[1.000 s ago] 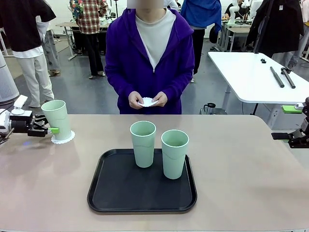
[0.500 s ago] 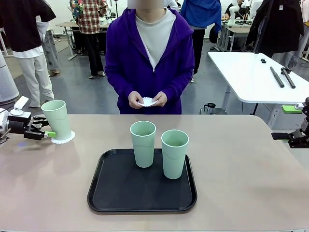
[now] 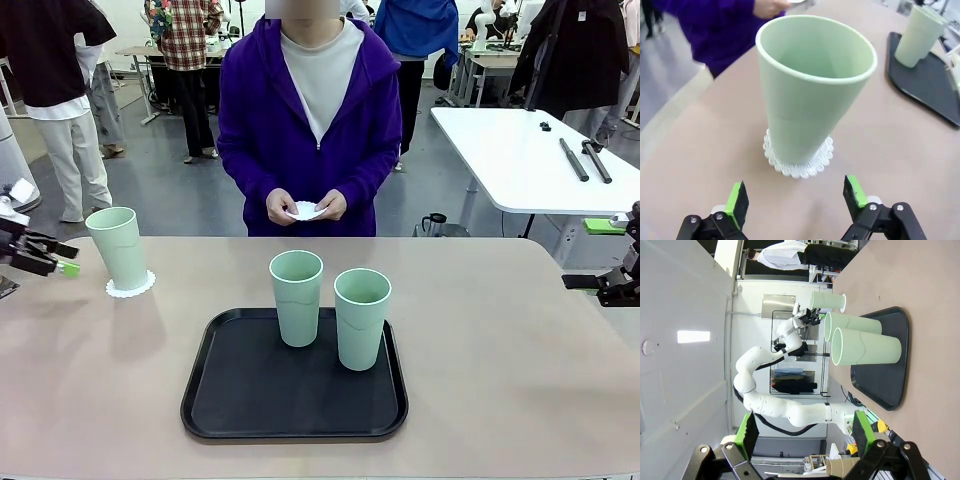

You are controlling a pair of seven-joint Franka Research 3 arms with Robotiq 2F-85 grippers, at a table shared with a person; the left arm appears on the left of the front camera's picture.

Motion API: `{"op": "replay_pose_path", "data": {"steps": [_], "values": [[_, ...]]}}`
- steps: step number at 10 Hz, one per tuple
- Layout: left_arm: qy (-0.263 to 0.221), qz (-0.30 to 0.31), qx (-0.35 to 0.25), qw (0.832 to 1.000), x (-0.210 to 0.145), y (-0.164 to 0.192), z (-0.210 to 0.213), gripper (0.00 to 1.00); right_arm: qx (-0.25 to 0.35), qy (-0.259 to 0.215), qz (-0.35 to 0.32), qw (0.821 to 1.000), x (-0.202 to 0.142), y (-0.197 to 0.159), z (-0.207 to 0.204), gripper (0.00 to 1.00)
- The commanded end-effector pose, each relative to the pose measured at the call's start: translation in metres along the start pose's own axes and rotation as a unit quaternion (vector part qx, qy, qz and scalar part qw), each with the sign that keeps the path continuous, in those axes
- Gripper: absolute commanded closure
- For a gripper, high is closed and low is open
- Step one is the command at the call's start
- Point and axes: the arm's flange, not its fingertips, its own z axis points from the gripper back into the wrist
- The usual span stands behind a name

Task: Place coasters on the table and set cups on them.
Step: Pick up one Reusable plastic cup and place it on a coaster set by the human.

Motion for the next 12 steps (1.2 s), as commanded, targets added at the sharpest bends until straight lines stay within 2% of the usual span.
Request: {"op": "replay_pose_path", "data": {"steps": [1, 2, 4, 5, 9, 12], "values": [[0.104, 0.07, 0.03, 0.992, 0.04, -0.064, 0.03, 0.0, 0.005, -0.001, 0.007, 1.0, 0.001, -0.001, 0.0, 0.0], [0.141, 0.071, 0.031, 0.987, 0.057, -0.088, 0.045, 0.0, 0.005, -0.001, 0.007, 1.0, 0.001, -0.001, 0.0, 0.0], [0.177, 0.054, 0.036, 0.982, 0.09, -0.12, 0.058, 0.0, 0.005, -0.001, 0.007, 1.0, 0.001, -0.001, 0.0, 0.0], [0.2, 0.072, 0.058, 0.975, 0.113, -0.143, 0.061, 0.0, 0.005, -0.001, 0.007, 1.0, 0.001, -0.001, 0.0, 0.0], [0.281, 0.069, 0.149, 0.945, 0.199, -0.208, 0.043, 0.0, 0.005, -0.001, 0.007, 1.0, 0.001, -0.001, 0.0, 0.0], [0.343, 0.086, 0.177, 0.918, 0.217, -0.211, 0.033, 0.0, 0.005, -0.001, 0.007, 1.0, 0.001, -0.001, 0.0, 0.0]]}}
